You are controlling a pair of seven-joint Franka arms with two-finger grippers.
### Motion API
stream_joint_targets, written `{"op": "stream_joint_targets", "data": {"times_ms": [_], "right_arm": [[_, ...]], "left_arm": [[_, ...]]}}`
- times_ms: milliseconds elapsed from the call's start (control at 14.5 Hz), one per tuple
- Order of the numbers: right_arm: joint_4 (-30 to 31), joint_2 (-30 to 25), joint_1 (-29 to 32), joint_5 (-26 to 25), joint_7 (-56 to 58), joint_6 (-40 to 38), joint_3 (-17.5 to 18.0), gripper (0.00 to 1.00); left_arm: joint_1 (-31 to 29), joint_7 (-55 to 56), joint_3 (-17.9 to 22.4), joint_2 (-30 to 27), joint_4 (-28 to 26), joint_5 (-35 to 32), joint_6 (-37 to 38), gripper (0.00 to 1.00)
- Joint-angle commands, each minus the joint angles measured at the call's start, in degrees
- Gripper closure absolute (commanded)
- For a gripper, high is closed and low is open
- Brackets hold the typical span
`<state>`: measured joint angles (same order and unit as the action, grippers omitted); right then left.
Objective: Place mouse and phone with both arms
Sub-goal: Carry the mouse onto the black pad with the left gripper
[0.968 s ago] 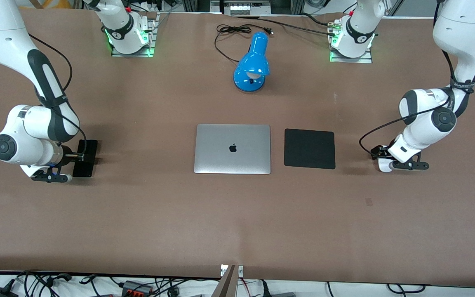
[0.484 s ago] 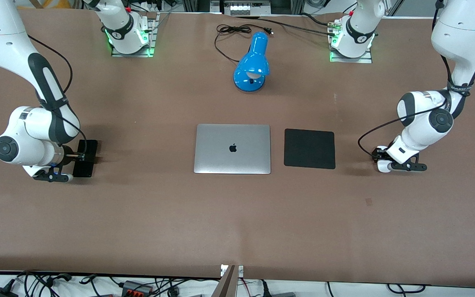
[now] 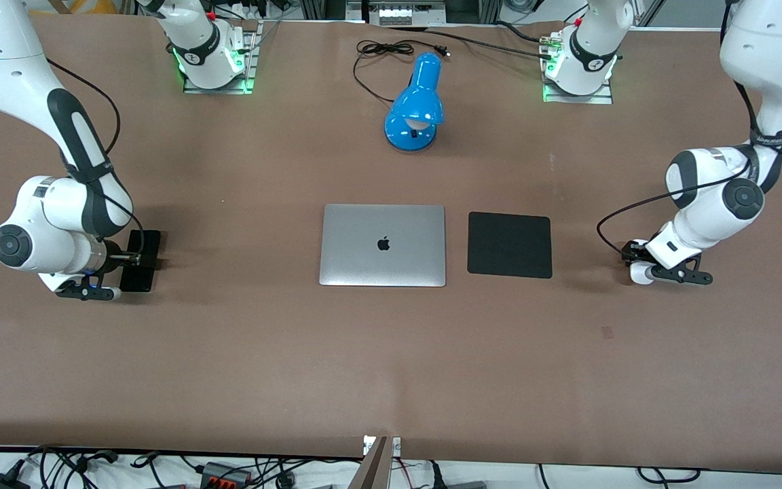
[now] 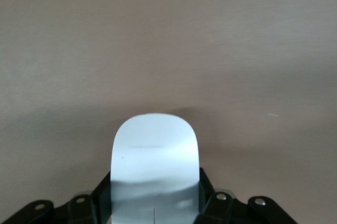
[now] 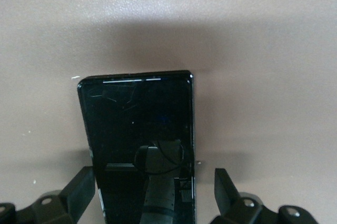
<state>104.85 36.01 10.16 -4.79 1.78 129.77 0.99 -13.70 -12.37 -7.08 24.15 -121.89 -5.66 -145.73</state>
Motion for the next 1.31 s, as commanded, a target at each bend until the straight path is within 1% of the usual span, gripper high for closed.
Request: {"op": "stream_joint_targets", "data": {"times_ms": [0,69,207,277,415,553,622,691,761,830,899,968,1037,1176,1245], "right_arm": [[-1.0,1.0,0.3,-0.4,-0.6,0.6,0.7,0.0],[-1.0,1.0,0.3,-0.3,-0.6,0.6,0.7,0.0],[-1.0,1.0,0.4,-0.4,-0.6,0.6,0.7,0.0],[-1.0,1.1,0.5,-0.4,-0.5,0.6,0.7,0.0],[-1.0,1.2,0.5,-0.4,-0.3,0.6,0.7,0.0],[-0.9,1.2,0.4,-0.5,-0.1,0.5,0.7,0.0],[-0.9,1.2,0.4,-0.4,-0.1,0.5,0.7,0.02],[-0.9,1.3,0.3,-0.4,-0.1,0.4,0.7,0.12],[-0.9,1.4,0.2,-0.4,-0.2,0.4,0.7,0.16],[-0.9,1.5,0.2,-0.4,-0.2,0.4,0.7,0.17],[-0.9,1.4,0.2,-0.4,-0.2,0.3,0.7,0.19],[-0.9,1.4,0.2,-0.4,-0.2,0.3,0.7,0.23],[-0.9,1.5,0.2,-0.4,-0.2,0.2,0.7,0.3],[-0.9,1.4,0.1,-0.5,0.2,0.0,0.8,0.5],[-0.9,1.5,0.1,-0.5,0.2,0.0,0.8,0.57]], "left_arm": [[0.1,1.9,-5.3,-2.6,4.0,-0.8,12.5,0.7],[0.1,4.6,-7.8,-2.6,4.9,-0.8,14.6,0.7],[0.1,12.8,-13.4,-2.8,5.1,-0.8,15.2,0.7],[0.2,16.3,-15.2,-2.5,5.1,-0.8,15.1,0.7],[2.0,20.4,-16.7,-1.1,5.2,-0.9,14.5,0.69],[5.3,25.0,-16.6,0.1,4.9,-1.0,12.1,0.69],[6.3,27.1,-16.6,0.9,4.9,-1.0,11.2,0.69],[7.4,28.3,-16.6,1.3,4.6,-1.0,9.4,0.67],[8.0,28.5,-16.6,2.1,4.2,-1.0,7.2,0.67],[8.3,29.0,-16.6,3.0,4.1,-1.0,6.1,0.67],[9.1,29.5,-16.4,3.6,4.1,-1.0,5.7,0.67],[9.5,29.6,-16.2,4.0,4.1,-1.1,5.6,0.67],[9.6,29.6,-16.2,4.4,4.1,-1.1,5.3,0.66],[9.5,29.9,-16.0,6.2,3.5,-1.4,2.9,0.64],[9.5,30.0,-16.0,6.5,3.2,-1.4,2.0,0.63]]}}
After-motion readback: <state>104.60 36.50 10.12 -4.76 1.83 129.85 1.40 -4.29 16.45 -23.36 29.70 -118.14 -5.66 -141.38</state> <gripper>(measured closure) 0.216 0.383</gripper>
